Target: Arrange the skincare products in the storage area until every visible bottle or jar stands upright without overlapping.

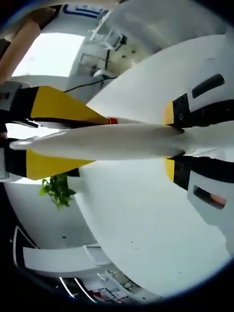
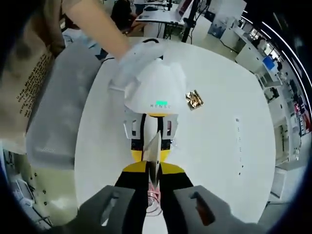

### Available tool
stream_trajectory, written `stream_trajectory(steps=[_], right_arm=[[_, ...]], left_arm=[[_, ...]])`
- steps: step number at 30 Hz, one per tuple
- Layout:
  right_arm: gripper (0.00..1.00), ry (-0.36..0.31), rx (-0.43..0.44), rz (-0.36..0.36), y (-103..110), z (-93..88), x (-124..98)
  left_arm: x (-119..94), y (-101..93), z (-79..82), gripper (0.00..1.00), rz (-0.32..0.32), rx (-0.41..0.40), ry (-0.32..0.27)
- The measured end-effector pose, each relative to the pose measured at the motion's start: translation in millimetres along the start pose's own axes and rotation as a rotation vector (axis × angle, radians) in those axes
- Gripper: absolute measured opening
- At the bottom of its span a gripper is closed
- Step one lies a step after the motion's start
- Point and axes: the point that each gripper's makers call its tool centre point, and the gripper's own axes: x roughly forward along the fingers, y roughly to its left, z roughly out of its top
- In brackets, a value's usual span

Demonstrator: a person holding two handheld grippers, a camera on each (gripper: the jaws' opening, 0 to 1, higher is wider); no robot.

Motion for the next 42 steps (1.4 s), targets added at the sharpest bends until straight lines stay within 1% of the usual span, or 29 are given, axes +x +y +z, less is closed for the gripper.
stream_trajectory(steps=[4, 7, 9, 11, 13, 17, 19, 23, 25, 28, 30, 33, 36, 38, 42], right_arm=[[0.07, -0.003, -0.004, -0.002, -2.5, -1.7, 0.7], [0.08, -0.009, -0.05, -0.01, -1.2, -1.7, 0.6], [0.1, -0.001, -0.071, -0.006, 2.0, -3.7, 4.1], [0.14, 0.018, -0.076, -0.005, 4.1, -6.7, 7.7], [0.2, 0.014, -0.06, -0.008, 2.6, -7.7, 10.4], [0.23, -0.027, -0.028, -0.028, 0.2, -1.7, 7.0], [0.27, -0.041, -0.013, -0.04, -1.4, 1.1, 3.2], [0.33, -0.074, 0.009, -0.065, -2.1, 5.6, -4.0], [0.36, -0.093, 0.023, -0.07, -1.8, 4.7, -5.4], [0.41, -0.129, 0.045, -0.093, -0.7, 10.3, -8.7], [0.46, -0.192, 0.076, -0.119, -2.1, 20.1, -12.3], [0.52, -0.215, 0.087, -0.147, -3.3, 23.2, -17.8], [0.56, -0.228, 0.107, -0.178, -5.1, 23.3, -22.4], [0.6, -0.252, 0.134, -0.203, -7.7, 23.6, -26.5], [0.68, -0.339, 0.213, -0.26, -11.3, 27.2, -35.2]], left_arm=[[0.5, -0.3, -0.4, 0.18, -0.001, 0.0, 0.001], [0.7, -0.5, -0.3, 0.19, 0.001, -0.015, 0.001], [0.9, -2.2, -1.3, 0.2, -0.004, -0.031, 0.004], [1.3, -4.3, -4.2, 0.23, -0.009, -0.03, 0.018], [1.4, -7.0, -7.2, 0.26, -0.015, -0.028, 0.029], [-0.3, -8.2, -8.8, 0.28, -0.013, -0.037, 0.034], [-1.6, -8.5, -9.2, 0.3, -0.012, -0.038, 0.038], [-6.1, -8.1, -6.9, 0.36, -0.007, -0.043, 0.036], [-9.4, -8.0, -6.2, 0.39, -0.004, -0.045, 0.036], [-15.1, -8.6, -5.7, 0.43, 0.002, -0.053, 0.034], [-19.7, -8.7, -5.4, 0.48, 0.013, -0.06, 0.029], [-25.6, -7.7, -5.3, 0.57, 0.038, -0.074, 0.022], [-31.8, -8.6, -8.0, 0.62, 0.053, -0.091, 0.031], [-36.3, -9.1, -8.5, 0.64, 0.067, -0.099, 0.03], [-45.6, -10.8, -7.5, 0.7, 0.094, -0.128, 0.023]])
